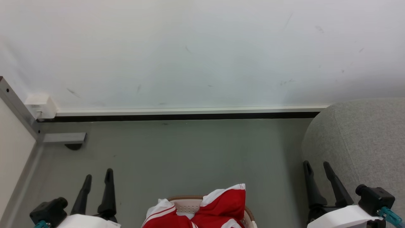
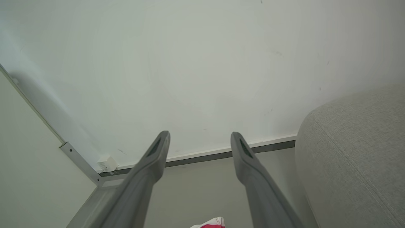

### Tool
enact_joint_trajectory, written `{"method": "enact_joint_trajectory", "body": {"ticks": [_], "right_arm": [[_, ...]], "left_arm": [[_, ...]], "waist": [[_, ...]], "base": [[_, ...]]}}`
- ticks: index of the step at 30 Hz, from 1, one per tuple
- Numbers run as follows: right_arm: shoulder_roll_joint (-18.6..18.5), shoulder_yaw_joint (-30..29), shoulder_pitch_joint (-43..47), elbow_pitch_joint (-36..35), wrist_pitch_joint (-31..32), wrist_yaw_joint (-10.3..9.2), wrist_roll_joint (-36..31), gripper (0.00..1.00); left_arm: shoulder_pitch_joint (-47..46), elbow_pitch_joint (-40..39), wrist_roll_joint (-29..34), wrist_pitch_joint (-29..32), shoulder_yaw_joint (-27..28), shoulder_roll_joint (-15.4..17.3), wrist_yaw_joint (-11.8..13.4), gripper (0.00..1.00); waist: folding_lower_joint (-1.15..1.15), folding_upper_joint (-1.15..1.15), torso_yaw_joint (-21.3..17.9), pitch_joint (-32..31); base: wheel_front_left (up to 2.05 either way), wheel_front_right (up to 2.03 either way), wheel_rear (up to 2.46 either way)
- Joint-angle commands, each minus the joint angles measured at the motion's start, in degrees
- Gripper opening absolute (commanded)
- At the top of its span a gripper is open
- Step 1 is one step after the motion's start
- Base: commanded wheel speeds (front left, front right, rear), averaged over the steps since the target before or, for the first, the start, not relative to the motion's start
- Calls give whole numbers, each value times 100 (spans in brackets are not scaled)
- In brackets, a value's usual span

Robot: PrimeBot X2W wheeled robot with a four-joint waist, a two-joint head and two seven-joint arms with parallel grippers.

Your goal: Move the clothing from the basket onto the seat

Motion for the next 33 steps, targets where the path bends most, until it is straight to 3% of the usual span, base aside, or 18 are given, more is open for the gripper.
{"method": "enact_joint_trajectory", "body": {"ticks": [1, 33], "right_arm": [[-61, 33, -150, -36, -62, -6, -171, 100], [-68, 205, -141, -133, -465, -8, -1391, 100]], "left_arm": [[-2, -49, 167, -65, -3, 70, 20, 100], [84, -98, 1605, -472, -12, 61, -8, 100]], "waist": [[0, 0, -7, -2], [0, 0, -127, -46]], "base": [[0, 0, 0], [0, 0, 0]]}}
